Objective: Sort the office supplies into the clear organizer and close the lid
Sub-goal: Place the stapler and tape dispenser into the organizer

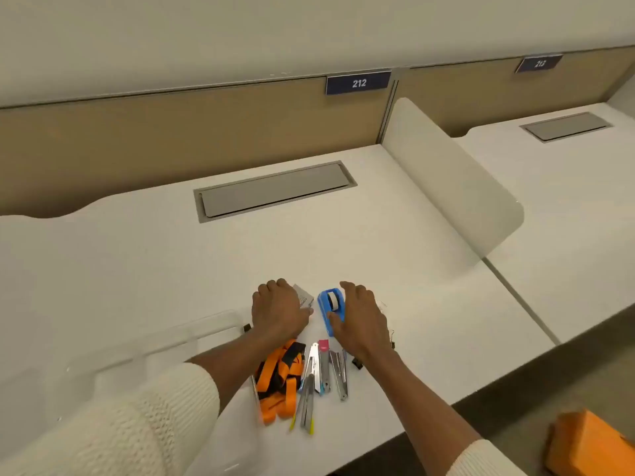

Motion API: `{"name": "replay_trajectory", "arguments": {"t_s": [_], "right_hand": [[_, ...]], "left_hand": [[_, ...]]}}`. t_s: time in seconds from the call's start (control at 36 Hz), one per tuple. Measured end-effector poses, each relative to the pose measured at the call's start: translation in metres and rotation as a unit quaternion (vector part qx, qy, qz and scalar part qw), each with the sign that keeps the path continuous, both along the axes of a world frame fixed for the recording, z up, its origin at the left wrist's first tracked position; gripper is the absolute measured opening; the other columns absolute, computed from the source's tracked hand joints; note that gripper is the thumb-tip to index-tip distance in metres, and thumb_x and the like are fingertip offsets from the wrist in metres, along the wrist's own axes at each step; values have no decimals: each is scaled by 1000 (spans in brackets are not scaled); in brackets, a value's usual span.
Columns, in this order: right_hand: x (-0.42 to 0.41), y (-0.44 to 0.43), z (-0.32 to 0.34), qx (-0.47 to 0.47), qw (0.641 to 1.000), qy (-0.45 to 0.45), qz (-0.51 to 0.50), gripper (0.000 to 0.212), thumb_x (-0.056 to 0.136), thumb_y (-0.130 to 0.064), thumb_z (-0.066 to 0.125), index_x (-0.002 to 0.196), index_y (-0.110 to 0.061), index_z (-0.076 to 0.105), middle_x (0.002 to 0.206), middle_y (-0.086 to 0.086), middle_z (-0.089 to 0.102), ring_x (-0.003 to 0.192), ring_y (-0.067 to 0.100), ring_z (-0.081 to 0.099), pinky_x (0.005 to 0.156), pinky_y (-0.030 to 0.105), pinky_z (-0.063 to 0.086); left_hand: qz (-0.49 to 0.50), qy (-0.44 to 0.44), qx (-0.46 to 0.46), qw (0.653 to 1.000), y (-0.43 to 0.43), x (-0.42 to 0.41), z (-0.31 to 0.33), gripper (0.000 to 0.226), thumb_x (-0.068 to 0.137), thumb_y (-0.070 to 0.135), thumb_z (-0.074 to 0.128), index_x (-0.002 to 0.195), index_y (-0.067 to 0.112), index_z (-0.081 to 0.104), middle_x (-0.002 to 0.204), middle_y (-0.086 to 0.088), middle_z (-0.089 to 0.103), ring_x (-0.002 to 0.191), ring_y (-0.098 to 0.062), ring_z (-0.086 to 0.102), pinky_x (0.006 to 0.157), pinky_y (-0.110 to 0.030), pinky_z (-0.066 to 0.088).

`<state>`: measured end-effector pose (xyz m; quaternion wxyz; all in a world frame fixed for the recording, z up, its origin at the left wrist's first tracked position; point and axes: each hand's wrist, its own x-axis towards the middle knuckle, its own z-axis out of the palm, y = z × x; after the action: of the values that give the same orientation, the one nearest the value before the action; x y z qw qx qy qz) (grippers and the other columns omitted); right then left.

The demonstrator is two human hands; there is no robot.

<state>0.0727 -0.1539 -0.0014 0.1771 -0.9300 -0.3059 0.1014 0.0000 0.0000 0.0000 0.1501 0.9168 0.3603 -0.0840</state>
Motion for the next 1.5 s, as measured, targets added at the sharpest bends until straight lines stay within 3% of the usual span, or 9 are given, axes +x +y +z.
{"name": "replay_trajectory", "arguments": {"t_s": [0.19,0.58,0.83,1.08,1.17,1.28,1.39,1.5], "right_hand": [[4,12,-13,-45,998,-22,25,67,89,-41,70,144,-17,42,129,6,57,117,23,54,76,33,56],[11,32,-19,-110,993,-35,23,67,86,-38,69,143,-17,40,115,6,60,97,21,58,69,31,53],[9,37,-8,-58,998,-14,-24,65,86,-44,71,140,-21,44,119,5,59,100,20,61,72,31,56],[-7,58,22,34,998,-32,-33,72,78,-40,79,140,-19,48,119,10,61,98,29,64,67,31,44],[-15,69,35,61,997,-37,-29,72,78,-41,78,140,-20,48,117,10,62,95,30,65,68,34,49],[-26,81,51,80,996,-17,-26,72,78,-42,78,140,-22,46,118,9,63,93,30,67,74,43,59],[-42,85,64,122,992,17,-19,68,78,-44,79,136,-25,48,114,6,65,87,23,64,74,38,55],[-66,87,76,165,985,49,11,67,77,-46,81,134,-27,52,110,2,68,86,19,66,74,32,51]], "left_hand": [[82,43,-47,995,-11,15,-9,97,74,60,84,141,6,39,137,-15,48,124,-32,55,103,-40,51],[92,28,-74,993,-13,34,-19,75,81,36,86,142,13,48,135,-13,48,127,-30,49,98,-37,52],[120,-62,-111,985,-4,23,-3,65,82,28,85,137,13,53,133,-13,46,128,-30,47,101,-42,56],[189,-184,-115,958,14,-28,40,70,77,41,89,135,21,55,124,-7,52,114,-22,53,87,-30,54],[211,-222,-125,944,21,-46,54,70,78,42,88,137,21,56,126,-8,55,114,-25,57,82,-27,50],[272,-263,-202,903,25,-68,71,70,78,44,89,137,20,60,130,-4,64,108,-28,64,84,-36,59],[331,-340,-336,814,29,-97,82,63,76,41,91,130,22,66,121,3,71,100,-25,72,84,-41,65],[341,-357,-451,743,34,-128,86,61,75,31,93,129,14,71,115,-4,77,99,-28,78,87,-45,66]]}}
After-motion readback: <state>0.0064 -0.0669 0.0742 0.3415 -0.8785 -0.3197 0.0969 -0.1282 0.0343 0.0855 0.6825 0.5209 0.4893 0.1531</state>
